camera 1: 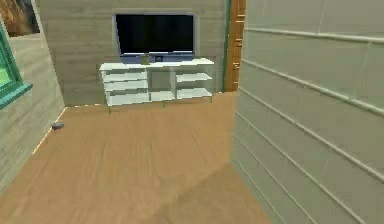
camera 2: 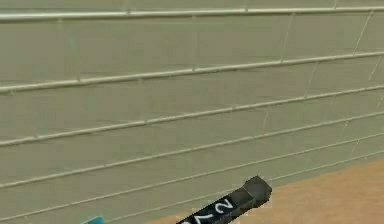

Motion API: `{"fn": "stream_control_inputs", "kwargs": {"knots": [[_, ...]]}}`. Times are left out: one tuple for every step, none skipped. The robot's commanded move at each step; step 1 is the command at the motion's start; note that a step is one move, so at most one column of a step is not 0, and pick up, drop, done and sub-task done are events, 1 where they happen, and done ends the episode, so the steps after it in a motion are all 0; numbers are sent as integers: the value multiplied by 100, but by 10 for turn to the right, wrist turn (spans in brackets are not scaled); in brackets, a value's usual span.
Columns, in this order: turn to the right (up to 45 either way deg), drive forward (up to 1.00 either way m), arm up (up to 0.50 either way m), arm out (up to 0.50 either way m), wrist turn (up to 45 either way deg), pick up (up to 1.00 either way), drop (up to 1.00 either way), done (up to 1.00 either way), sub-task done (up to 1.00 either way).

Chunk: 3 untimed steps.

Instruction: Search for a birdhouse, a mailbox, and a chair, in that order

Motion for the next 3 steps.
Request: {"fn": "stream_control_inputs", "kwargs": {"knots": [[0, 100, 0, 0, 0, 0, 0, 0, 0], [-30, 0, 0, 0, 0, 0, 0, 0, 0], [-90, 0, 0, 0, 0, 0, 0, 0, 0]]}}
